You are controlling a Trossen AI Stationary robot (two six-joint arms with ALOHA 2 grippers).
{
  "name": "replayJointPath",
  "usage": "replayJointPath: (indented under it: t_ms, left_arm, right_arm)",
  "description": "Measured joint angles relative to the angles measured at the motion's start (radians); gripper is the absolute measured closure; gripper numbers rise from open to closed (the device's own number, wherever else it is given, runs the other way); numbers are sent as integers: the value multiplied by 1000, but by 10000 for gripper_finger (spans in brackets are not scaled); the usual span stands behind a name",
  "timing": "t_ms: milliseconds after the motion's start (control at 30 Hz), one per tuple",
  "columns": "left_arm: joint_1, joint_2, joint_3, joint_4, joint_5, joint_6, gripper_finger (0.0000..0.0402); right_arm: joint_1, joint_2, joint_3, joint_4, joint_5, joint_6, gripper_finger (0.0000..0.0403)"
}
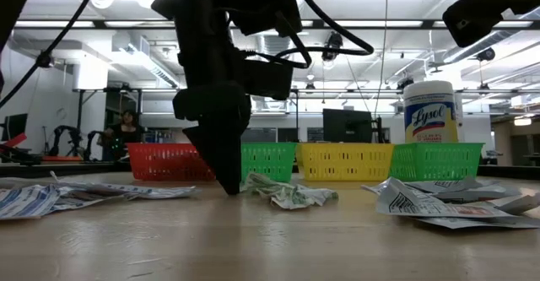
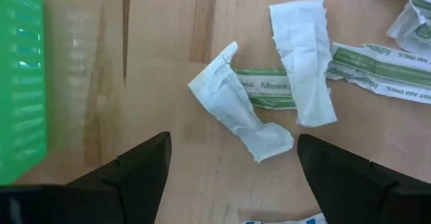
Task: Pick & Place First Aid Supplies
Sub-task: Put the green bandage into the right green basket
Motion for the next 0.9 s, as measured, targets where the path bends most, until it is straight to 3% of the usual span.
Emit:
replayJointPath:
  t_ms: [467, 900]
  left_arm:
    - [-21, 2, -2, 11, -15, 44, 84]
    - [-22, 3, -17, 30, 1, 69, 130]
  right_arm:
    - [0, 0, 0, 0, 0, 2, 296]
    - [0, 0, 0, 0, 0, 3, 299]
